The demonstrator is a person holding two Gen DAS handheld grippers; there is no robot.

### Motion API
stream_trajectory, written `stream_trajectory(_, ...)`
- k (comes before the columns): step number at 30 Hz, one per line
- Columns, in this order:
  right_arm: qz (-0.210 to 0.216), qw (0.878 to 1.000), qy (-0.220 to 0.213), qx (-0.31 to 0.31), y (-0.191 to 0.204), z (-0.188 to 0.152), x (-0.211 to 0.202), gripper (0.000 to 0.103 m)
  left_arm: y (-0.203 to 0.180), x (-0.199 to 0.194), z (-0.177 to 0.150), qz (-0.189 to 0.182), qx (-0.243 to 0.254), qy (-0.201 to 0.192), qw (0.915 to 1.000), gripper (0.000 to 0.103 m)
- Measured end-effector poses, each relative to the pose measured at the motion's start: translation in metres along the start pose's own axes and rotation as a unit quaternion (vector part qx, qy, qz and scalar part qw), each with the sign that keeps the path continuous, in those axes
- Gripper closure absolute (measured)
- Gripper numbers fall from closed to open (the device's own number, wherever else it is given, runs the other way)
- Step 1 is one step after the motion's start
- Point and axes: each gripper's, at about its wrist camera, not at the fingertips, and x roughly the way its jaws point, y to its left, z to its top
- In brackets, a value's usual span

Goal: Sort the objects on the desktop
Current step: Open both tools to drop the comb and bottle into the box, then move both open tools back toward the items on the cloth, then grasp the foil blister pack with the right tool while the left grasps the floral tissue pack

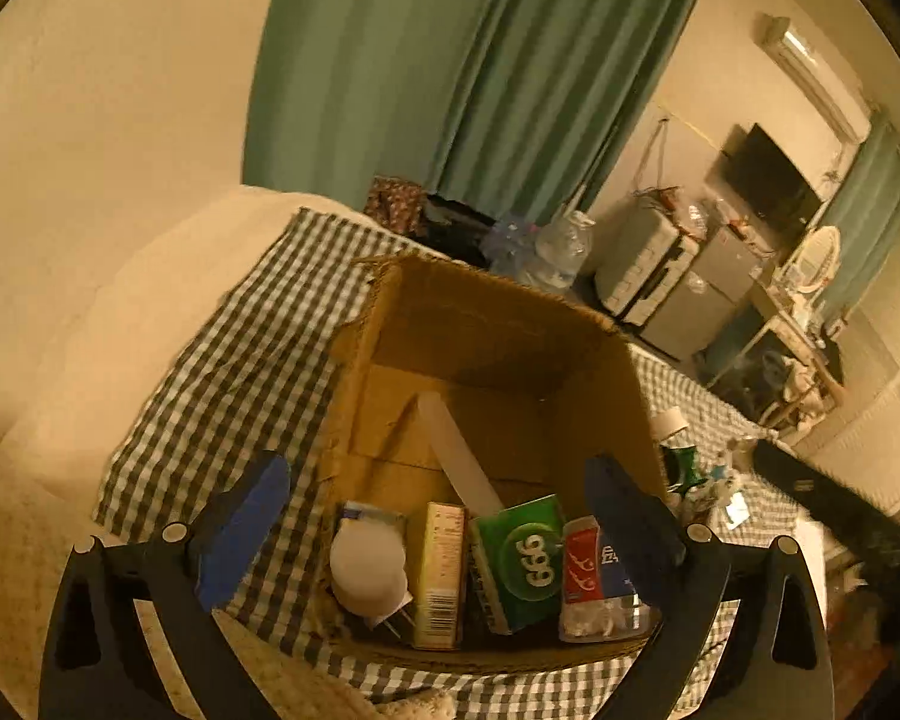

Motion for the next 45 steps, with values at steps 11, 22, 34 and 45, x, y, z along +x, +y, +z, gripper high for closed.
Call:
stream_trajectory(11,-0.046,0.991,-0.119,0.038,-0.114,-0.021,-0.129,0.015,-0.111,-0.065,-0.035,-0.031,0.138,-0.099,0.9851,0.0)
stream_trajectory(22,-0.092,0.949,-0.282,0.104,-0.221,-0.066,-0.234,0.0,-0.247,-0.068,-0.092,-0.116,0.156,-0.096,0.9761,0.0)
stream_trajectory(34,-0.145,0.954,-0.229,0.126,-0.318,-0.107,-0.153,0.0,-0.312,0.069,-0.143,-0.061,0.206,0.007,0.9766,0.0)
stream_trajectory(45,-0.138,0.982,-0.118,0.058,-0.377,-0.076,-0.008,0.001,-0.334,0.189,-0.152,-0.005,0.229,0.063,0.9714,0.0)
